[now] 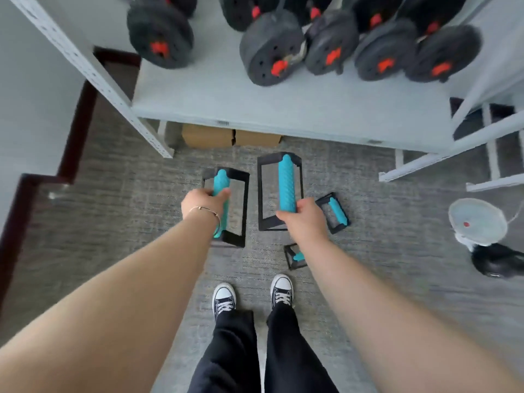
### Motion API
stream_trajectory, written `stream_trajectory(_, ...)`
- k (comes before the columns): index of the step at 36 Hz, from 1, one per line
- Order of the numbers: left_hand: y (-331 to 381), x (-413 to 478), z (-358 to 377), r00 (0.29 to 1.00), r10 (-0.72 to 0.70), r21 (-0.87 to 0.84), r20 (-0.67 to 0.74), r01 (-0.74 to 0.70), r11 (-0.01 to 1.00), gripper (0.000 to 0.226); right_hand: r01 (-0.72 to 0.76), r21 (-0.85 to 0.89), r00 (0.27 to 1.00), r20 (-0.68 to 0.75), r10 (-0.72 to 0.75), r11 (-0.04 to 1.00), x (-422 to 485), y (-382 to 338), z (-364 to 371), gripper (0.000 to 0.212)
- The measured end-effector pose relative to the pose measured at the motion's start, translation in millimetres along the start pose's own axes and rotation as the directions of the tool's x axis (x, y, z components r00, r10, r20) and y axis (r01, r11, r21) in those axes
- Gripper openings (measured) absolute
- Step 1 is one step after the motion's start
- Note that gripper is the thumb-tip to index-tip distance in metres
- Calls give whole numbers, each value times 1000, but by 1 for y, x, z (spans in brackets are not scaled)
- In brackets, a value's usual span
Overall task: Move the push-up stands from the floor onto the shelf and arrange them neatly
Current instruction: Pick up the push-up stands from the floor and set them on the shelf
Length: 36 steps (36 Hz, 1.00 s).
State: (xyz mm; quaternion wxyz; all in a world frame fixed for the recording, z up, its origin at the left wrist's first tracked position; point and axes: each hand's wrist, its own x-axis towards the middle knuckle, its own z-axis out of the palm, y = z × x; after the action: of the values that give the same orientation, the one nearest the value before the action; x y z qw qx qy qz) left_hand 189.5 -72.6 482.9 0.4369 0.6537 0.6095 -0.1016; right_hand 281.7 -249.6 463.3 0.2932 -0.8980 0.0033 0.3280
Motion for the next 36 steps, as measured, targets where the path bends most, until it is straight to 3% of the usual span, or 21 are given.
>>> stream_trajectory(9,89,-106,-110,987,143,-185,-75,-154,970,46,158,124,981,-136,-141,980,-106,-109,-100,33)
stream_trajectory(19,179,-182,-212,918,371,-239,-142,-395,887,50,322,255,914,-336,-229,912,-178,-213,-191,31)
stream_trajectory(29,251,-230,-269,830,510,-367,-225,-557,745,42,454,324,829,-495,-260,830,-217,-279,-267,39)
stream_trajectory(36,309,-241,-280,798,545,-414,-258,-601,684,44,487,367,797,-558,-232,793,-205,-312,-320,27)
